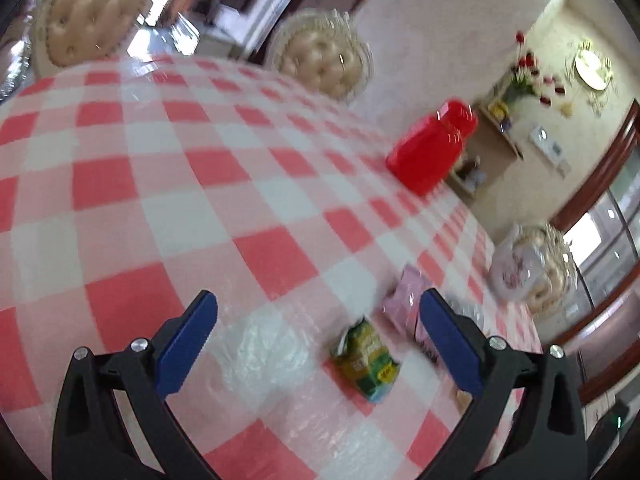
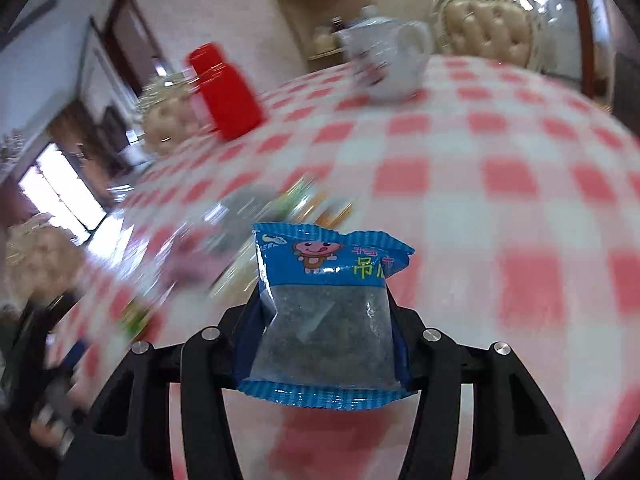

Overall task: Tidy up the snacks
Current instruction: 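Grasp the green snack packet with the left gripper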

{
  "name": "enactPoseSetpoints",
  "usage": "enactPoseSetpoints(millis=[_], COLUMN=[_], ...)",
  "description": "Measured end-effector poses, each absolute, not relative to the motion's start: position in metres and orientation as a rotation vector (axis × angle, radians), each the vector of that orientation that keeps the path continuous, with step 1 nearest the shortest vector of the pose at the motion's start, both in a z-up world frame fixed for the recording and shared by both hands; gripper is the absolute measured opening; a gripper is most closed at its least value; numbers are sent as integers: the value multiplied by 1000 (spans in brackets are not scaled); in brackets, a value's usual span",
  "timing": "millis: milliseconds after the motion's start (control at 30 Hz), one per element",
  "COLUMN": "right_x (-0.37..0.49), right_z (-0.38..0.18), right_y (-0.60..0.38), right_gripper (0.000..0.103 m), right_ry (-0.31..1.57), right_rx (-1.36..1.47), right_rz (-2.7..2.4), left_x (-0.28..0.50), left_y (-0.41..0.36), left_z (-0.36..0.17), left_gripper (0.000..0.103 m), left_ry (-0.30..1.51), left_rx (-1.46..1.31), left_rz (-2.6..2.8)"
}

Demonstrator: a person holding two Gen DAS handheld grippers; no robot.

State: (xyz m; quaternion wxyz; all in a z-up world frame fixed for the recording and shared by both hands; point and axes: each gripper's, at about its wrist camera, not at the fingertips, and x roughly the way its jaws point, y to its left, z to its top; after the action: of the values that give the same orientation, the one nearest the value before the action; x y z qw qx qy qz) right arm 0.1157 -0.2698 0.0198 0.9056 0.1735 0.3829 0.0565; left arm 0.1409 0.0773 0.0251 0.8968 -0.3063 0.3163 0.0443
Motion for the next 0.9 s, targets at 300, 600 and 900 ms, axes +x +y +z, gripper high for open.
enactPoseSetpoints(millis=[300,600,900], right_x=[50,48,50], right_z=[23,26,22], right_y=[-202,-207,-199], right_gripper=[53,53,53], right_ry=[768,773,816], right_rx=[402,432,421], right_rz=[255,291,316], left_x=[166,191,186], left_y=[14,-3,-2], left_z=[15,2,4], left_gripper=[101,101,43], left_ry=[817,938,898], left_rx=[-242,-48,70], left_rz=[-50,-145,-259])
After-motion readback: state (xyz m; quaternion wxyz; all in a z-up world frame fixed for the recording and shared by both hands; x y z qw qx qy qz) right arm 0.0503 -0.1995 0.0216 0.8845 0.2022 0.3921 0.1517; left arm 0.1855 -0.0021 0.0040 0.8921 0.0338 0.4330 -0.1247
